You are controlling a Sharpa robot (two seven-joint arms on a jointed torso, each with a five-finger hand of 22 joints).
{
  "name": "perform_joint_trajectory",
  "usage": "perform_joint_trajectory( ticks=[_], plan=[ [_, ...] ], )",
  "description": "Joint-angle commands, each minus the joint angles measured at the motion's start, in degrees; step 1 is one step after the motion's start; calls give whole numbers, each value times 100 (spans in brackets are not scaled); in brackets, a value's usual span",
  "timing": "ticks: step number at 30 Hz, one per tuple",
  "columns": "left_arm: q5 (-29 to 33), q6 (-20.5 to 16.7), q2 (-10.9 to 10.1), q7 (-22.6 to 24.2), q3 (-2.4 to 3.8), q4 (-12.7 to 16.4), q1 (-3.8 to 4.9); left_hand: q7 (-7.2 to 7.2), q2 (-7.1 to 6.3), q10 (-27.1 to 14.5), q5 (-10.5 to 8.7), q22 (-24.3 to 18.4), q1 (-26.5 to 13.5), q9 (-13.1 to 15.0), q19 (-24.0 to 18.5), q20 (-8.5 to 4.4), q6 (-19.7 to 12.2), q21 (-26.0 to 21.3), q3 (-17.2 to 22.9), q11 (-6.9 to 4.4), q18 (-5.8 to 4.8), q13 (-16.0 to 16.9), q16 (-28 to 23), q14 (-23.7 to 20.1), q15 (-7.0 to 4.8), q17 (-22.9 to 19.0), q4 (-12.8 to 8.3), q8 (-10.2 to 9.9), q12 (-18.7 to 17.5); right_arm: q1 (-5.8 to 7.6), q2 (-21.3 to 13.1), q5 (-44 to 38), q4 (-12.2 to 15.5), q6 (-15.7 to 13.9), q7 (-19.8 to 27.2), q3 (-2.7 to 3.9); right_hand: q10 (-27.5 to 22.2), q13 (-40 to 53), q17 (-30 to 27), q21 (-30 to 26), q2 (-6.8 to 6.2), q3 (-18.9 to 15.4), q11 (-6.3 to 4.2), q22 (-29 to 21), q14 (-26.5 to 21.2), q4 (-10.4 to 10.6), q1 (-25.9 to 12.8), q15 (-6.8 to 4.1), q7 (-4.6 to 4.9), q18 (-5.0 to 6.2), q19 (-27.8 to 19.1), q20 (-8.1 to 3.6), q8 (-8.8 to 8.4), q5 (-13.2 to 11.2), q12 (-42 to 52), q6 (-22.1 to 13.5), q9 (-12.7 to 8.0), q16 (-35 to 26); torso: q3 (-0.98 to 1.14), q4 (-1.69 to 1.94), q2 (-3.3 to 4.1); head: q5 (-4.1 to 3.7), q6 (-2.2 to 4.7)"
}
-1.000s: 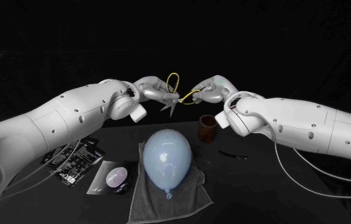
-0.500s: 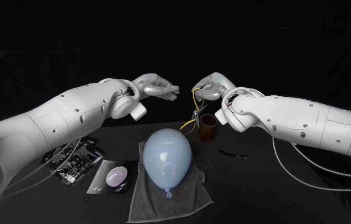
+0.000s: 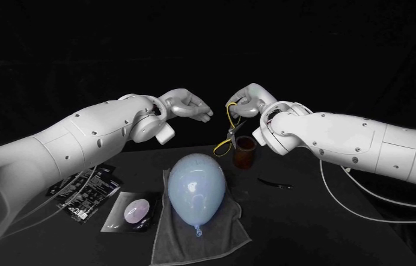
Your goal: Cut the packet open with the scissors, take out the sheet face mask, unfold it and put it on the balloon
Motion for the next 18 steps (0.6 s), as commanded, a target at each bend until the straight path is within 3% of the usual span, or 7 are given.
perform_joint_trajectory(
  ticks=[1, 5, 7, 9, 11, 15, 18],
  plan=[
    [-204, 85, 29, 28, -13, -18, -25, 175, -576, -75, -11, -4, -227, -15, 19, 8, -95, 30, -422, 21, 47, 5, -28, -17, 63, -16, 41, -68, -42, 66, 8, -246, -34, -155, -56, 17, 225, 4, 9, 36, 69, 9, -195, 5, 40, -27, 5, 14, -33, 50, -34, 13, 40, 11, -10, 21, 217, -29, -2, -1, -1, -19, 4],
    [-420, 150, 65, 40, -59, -28, -76, 137, -962, -167, -13, -16, -392, -36, -60, 7, -160, 9, -899, 21, 4, 9, -64, -74, 83, -42, 107, -117, -81, 136, 21, -272, -71, -191, -42, 30, 226, 4, 13, 51, 68, 15, -196, 22, 42, -32, 0, 12, -34, 50, -45, 13, 39, 11, -10, 22, 225, -31, -3, 7, -1, -33, 0],
    [-543, 157, 91, 45, -72, -36, -108, 75, -1031, -245, -12, -22, -367, -55, -118, 7, -245, -8, -1109, 56, -26, 8, -103, -144, 112, -64, 111, -168, -98, 162, 23, -278, -74, -209, -31, 39, 226, 4, 13, 51, 68, 15, -196, 22, 42, -32, 0, 12, -34, 50, -45, 13, 39, 11, -10, 22, 225, -31, -4, 9, -1, -41, -7],
    [-684, 133, 132, 49, -82, -65, -147, 0, -1019, -367, -15, -27, -269, -74, -186, 5, -326, -24, -1364, 123, -48, 4, -167, -268, 170, -100, 104, -218, -108, 191, 22, -281, -65, -229, -16, 52, 226, 4, 13, 51, 68, 15, -196, 22, 42, -32, 0, 12, -34, 50, -45, 13, 39, 11, -10, 22, 225, -31, -6, 3, 1, -49, -1],
    [-813, 77, 188, 41, -91, -118, -193, -98, -875, -475, -11, -32, -72, -94, -270, 5, -401, -39, -1868, 186, -71, 13, -185, -352, 212, -139, 136, -274, -83, 231, 15, -284, -46, -250, -3, 65, 227, 4, 15, 65, 67, 22, -197, 37, 43, -38, -3, 12, -35, 50, -55, 12, 38, 11, -11, 22, 231, -34, -7, 3, 1, -52, 0],
    [-959, -104, 291, 18, -100, -239, -283, -127, -584, -613, -11, -34, 384, -148, -340, 9, -501, -40, -2869, 207, -91, 13, -183, -464, 249, -210, 265, -364, -77, 319, -10, -287, 19, -288, 19, 91, 227, 4, 17, 73, 66, 26, -197, 47, 43, -41, -5, 11, -35, 50, -61, 12, 37, 11, -12, 23, 235, -35, -5, 1, 4, -63, 7],
    [-1021, -295, 368, 5, -102, -344, -341, -143, -442, -697, -12, -32, 621, -179, -333, 6, -561, -33, -3306, 197, -86, 12, -175, -499, 248, -249, 314, -409, -72, 388, -35, -288, 95, -304, 26, 105, 227, 4, 17, 73, 66, 26, -197, 47, 43, -41, -5, 11, -35, 50, -61, 12, 37, 11, -12, 23, 235, -35, -8, -4, 3, -63, 18]
  ],
)
